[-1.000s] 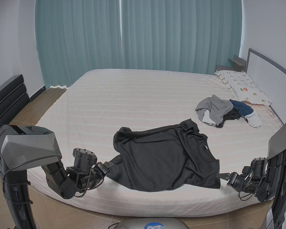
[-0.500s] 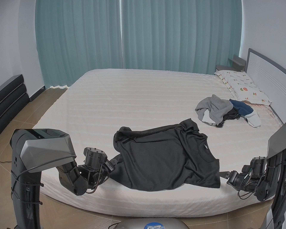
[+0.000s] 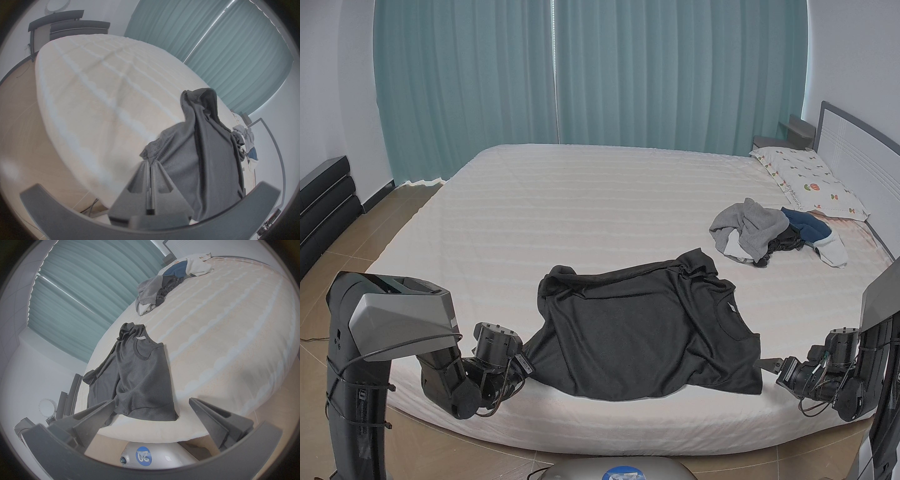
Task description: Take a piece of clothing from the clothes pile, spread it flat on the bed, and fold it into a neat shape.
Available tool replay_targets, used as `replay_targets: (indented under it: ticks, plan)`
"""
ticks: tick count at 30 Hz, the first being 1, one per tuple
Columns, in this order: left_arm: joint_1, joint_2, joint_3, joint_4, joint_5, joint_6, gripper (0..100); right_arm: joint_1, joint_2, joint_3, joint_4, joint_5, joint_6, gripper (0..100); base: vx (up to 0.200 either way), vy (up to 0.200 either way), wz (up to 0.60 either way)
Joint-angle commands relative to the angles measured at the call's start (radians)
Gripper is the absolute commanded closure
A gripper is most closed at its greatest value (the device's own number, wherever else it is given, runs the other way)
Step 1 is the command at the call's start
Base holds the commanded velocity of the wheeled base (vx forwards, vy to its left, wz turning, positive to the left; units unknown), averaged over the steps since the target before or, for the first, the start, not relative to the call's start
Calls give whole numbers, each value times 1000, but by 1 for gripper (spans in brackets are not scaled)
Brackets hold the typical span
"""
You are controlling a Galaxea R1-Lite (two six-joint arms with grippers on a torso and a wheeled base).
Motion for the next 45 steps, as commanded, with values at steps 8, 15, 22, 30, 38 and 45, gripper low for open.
replay_targets:
  ticks: [8, 15, 22, 30, 38, 45]
  plan:
    - [14, -248, 285, 91, -12, 84, 100, -2, 28, -5, -17, -6, -12, 0, 0, 0, 0]
    - [51, -237, 254, 131, -25, 87, 100, 29, 47, -96, -11, -14, -17, 0, 0, 0, 0]
    - [121, -241, 222, 120, -64, 79, 100, 38, 97, -295, 164, -71, -17, 0, 0, 0, 0]
    - [132, -239, 214, 117, -68, 79, 100, 44, 156, -501, 342, -103, -16, 0, 0, 0, 0]
    - [132, -237, 188, 106, -86, 39, 100, 44, 154, -627, 371, -106, -11, 100, 0, 0, 0]
    - [155, -219, 148, 48, -84, -30, 100, 55, 180, -861, 459, -177, -3, 100, 0, 0, 0]
